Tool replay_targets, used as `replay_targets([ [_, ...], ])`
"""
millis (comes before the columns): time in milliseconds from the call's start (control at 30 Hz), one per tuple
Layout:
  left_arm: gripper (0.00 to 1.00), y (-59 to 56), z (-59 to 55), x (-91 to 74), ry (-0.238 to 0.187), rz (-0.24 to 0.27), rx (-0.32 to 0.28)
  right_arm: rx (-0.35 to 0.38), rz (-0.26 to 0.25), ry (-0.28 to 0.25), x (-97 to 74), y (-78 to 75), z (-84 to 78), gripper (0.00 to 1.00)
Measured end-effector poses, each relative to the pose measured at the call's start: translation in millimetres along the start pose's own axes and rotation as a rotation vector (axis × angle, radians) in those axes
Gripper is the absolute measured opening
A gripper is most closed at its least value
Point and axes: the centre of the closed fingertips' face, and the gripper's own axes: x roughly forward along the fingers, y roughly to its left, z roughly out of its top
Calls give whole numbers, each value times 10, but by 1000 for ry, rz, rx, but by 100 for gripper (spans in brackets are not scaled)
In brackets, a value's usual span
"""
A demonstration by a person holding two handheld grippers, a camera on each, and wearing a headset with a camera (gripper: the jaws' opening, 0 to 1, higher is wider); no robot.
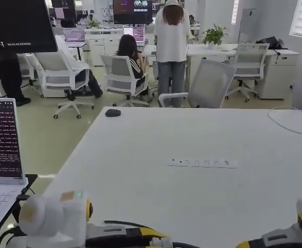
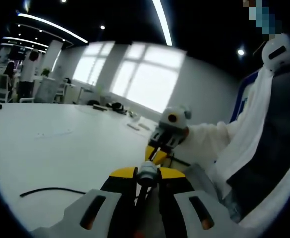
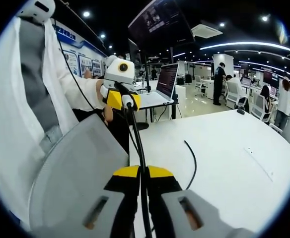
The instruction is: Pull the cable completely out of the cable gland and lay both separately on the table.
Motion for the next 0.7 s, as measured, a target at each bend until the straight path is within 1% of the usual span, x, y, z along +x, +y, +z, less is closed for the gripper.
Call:
replay_targets([
  [167, 17, 15, 29, 18, -3, -5, 4, -11, -11, 9, -6, -39, 8, 3],
  [233, 17, 22, 36, 24, -5, -9, 3, -30, -31, 20, -15, -73, 34, 5],
  [367, 17, 4, 34, 63, -3, -23, 3, -54, -48, -1, -3, -81, 191, 17],
  [433, 17, -3, 17, 85, 3, -30, -1, -77, -47, -10, 23, -60, 275, 18],
  [500, 17, -23, -6, 112, 18, -42, -2, -102, -42, -29, 66, -29, 388, 20],
  [567, 17, -59, -17, 145, 33, -54, 1, -124, -29, -63, 124, 19, 522, 22],
  [600, 17, -93, -30, 161, 44, -67, 9, -133, -14, -76, 160, 56, 583, 23],
  [633, 17, -104, -37, 167, 48, -71, 12, -138, -8, -77, 172, 68, 598, 23],
  [700, 17, -122, -64, 191, 58, -75, 17, -167, 21, -69, 232, 131, 643, 23],
])
